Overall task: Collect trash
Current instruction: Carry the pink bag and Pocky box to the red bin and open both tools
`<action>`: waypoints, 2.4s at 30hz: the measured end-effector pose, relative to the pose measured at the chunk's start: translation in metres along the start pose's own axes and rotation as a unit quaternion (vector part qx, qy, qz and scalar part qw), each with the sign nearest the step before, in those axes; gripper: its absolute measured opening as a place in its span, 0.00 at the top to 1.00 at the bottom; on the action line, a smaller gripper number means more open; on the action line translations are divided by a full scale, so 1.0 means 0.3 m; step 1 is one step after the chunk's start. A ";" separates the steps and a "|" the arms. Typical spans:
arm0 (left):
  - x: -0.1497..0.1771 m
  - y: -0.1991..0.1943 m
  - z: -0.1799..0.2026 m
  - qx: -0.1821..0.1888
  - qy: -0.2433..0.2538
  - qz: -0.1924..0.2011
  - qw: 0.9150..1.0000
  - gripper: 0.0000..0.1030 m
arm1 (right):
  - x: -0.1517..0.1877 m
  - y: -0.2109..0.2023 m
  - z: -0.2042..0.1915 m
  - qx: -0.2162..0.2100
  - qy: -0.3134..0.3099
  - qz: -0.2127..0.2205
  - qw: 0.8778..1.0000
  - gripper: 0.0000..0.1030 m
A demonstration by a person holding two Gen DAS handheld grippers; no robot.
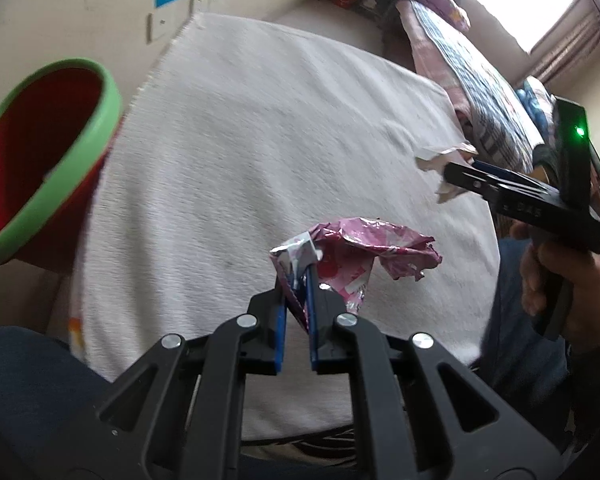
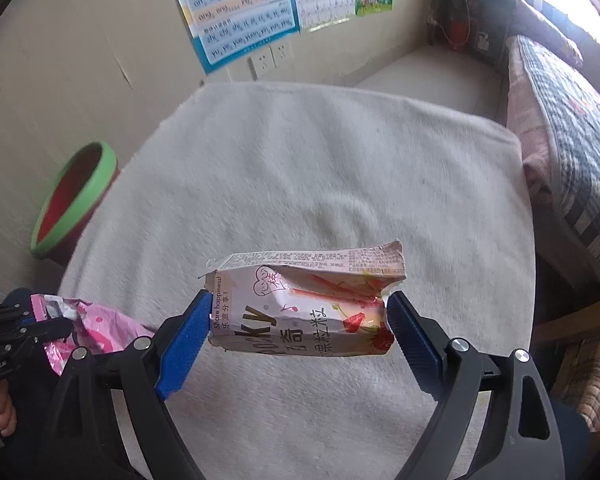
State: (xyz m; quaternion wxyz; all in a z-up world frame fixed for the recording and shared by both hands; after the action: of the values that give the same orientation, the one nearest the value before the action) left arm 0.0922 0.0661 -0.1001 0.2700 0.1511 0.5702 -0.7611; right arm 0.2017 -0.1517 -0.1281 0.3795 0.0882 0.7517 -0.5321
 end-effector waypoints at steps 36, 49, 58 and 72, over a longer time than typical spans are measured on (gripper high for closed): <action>-0.218 -0.358 -0.596 -0.180 -0.122 0.162 0.962 0.92 | -0.396 0.078 -0.789 -0.141 -0.123 0.070 0.980 0.18; -0.179 -0.323 -0.776 -0.195 -0.171 0.150 0.954 0.92 | -0.456 0.282 -1.132 -0.189 -0.168 0.040 0.967 0.18; -0.215 -0.328 -0.836 -0.167 -0.201 0.173 0.950 0.44 | -0.488 0.335 -1.204 -0.210 -0.141 0.028 0.967 0.11; -0.158 -0.346 -0.694 -0.142 -0.185 0.185 0.955 0.05 | -0.428 0.230 -1.012 -0.182 -0.107 0.037 0.977 0.07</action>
State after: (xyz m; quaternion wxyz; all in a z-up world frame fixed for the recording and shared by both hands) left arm 0.0538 0.2963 -0.0564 0.5254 0.0705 0.5749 -0.6233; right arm 0.1835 0.1752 -0.0491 0.4866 -0.0122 0.7874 -0.3783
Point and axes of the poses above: each gripper's, at about its wrist camera, not at the fingertips, and y roughly the way its jaws point, z to its right, x to its underside, the point moved 5 cm from there along y, roughly the way its jaws point, and after that the axes turned 11 degrees about z, right-handed, at the moved point
